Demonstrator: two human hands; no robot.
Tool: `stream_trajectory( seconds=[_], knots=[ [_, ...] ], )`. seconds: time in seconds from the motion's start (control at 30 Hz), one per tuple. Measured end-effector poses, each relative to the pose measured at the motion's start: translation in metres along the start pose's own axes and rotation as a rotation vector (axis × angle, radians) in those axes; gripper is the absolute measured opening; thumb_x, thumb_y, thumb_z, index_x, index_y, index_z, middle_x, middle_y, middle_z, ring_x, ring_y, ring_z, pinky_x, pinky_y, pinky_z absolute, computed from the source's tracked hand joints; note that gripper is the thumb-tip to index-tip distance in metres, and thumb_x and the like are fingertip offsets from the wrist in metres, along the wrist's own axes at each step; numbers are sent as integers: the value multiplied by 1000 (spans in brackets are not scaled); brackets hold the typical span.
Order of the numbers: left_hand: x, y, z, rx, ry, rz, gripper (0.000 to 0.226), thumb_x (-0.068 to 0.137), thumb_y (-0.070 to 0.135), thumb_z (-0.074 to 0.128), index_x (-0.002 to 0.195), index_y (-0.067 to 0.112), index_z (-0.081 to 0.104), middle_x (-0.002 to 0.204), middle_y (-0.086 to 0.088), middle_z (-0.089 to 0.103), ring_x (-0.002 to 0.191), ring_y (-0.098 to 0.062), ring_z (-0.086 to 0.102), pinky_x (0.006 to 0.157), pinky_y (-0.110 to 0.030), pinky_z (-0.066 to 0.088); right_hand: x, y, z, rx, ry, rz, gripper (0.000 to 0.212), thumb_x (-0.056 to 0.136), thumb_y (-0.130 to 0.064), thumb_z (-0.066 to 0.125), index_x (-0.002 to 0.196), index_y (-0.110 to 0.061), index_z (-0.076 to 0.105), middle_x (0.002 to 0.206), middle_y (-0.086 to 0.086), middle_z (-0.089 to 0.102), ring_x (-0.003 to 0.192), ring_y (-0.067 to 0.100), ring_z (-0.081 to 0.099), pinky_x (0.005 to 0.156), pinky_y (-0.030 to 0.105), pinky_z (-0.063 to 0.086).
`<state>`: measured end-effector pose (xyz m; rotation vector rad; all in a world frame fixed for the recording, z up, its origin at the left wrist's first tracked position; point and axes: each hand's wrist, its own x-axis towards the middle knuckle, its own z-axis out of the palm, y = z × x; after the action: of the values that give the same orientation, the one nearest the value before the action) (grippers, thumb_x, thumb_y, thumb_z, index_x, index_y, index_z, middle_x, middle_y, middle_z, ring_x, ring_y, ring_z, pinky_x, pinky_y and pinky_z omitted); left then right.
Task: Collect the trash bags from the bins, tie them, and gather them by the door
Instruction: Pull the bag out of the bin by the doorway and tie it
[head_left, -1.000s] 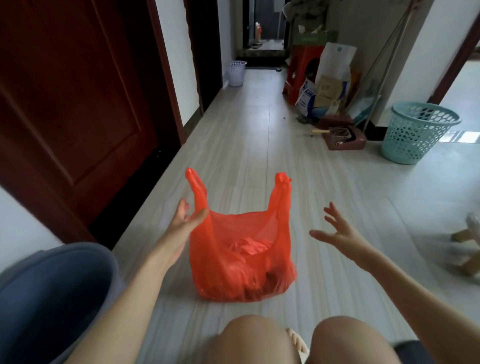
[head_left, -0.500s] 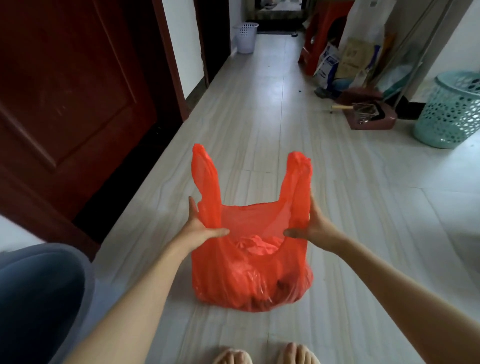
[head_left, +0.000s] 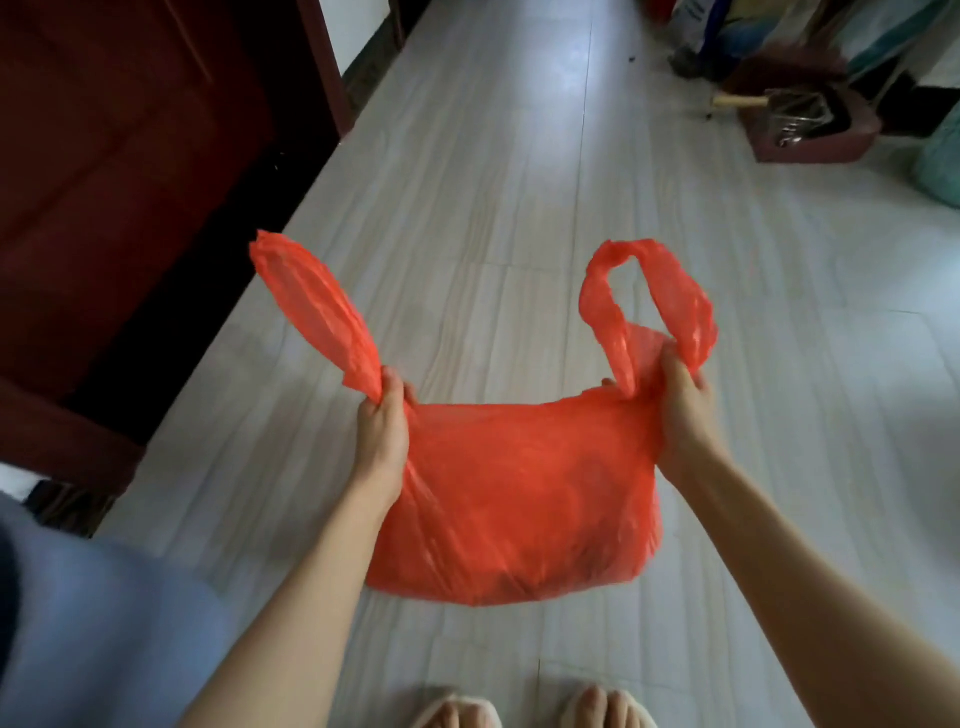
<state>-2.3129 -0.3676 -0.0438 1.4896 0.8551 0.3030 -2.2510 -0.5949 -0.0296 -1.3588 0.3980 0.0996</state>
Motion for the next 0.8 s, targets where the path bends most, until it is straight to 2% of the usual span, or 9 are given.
stream_trajectory(
  seconds=[0.1, 0.17, 0.27, 0.37, 0.43, 0.53, 0.6, 0.67, 0.8],
  knots=[
    [3, 2, -5, -209, -194, -117, 16, 84, 10, 58, 72, 19, 56, 55, 8, 57, 58, -9, 54, 69, -26, 44, -2, 8, -7, 25, -137, 48, 44, 87, -47, 52, 119, -17, 57, 97, 10, 67, 86, 24, 66, 81, 42, 56],
    [9, -5, -15, -251, -358, -182, 24, 67, -2, 59, 86, 14, 60, 57, 6, 60, 56, -7, 58, 63, -21, 49, -3, 6, -16, 14, -226, 55, 33, 87, -25, 58, 116, -8, 57, 81, 5, 72, 71, 18, 69, 68, 33, 58],
    [9, -11, -32, 126, -399, -14, 17, 84, -3, 57, 94, 10, 62, 79, -5, 60, 78, -17, 57, 79, -30, 45, -8, 4, -29, -279, -242, 13, 14, 85, 2, 55, 95, -5, 63, 72, 0, 72, 67, 16, 68, 64, 31, 56],
    [4, -8, -38, 684, -196, 312, 26, 90, 19, 57, 76, 0, 66, 77, -26, 66, 78, -32, 63, 66, -27, 35, -10, 6, -35, -460, -102, -43, 13, 86, 0, 57, 97, -5, 61, 74, 2, 62, 68, 18, 59, 66, 34, 50],
    [-3, -4, -36, 764, -94, 426, 43, 91, 26, 54, 59, -2, 58, 64, -27, 63, 68, -35, 63, 57, -28, 27, -10, 10, -35, -416, -18, -32, 12, 87, -6, 57, 99, -7, 60, 74, 0, 60, 67, 15, 56, 65, 31, 49],
    [-14, 1, -27, 220, -71, 270, 39, 92, 21, 54, 53, 17, 49, 43, 9, 52, 49, -7, 50, 53, -27, 31, -11, 19, -35, -334, 10, 104, 12, 87, -12, 57, 99, -10, 60, 75, 2, 61, 69, 16, 56, 71, 33, 49],
    [-22, 11, -19, -234, -228, 38, 28, 93, 22, 48, 73, 16, 67, 66, 12, 70, 62, -2, 60, 71, -26, 46, -14, 26, -35, -321, -1, 191, 9, 87, -10, 57, 96, -7, 60, 74, 5, 60, 68, 17, 55, 69, 34, 48],
    [-27, 18, -13, -444, -432, -164, 46, 96, 30, 35, 76, 22, 76, 85, 6, 76, 76, -11, 66, 85, -31, 48, -18, 33, -36, -312, -11, 244, 7, 87, -7, 56, 92, -6, 60, 73, 7, 59, 67, 18, 55, 68, 33, 47],
    [-22, 11, -2, -653, -397, -289, 62, 97, 43, 32, 42, 17, 45, 40, 2, 45, 46, -18, 58, 77, -41, 48, -23, 39, -39, -210, -22, 330, 11, 88, -13, 58, 95, -6, 62, 69, 4, 68, 66, 16, 63, 69, 32, 52]
  ],
)
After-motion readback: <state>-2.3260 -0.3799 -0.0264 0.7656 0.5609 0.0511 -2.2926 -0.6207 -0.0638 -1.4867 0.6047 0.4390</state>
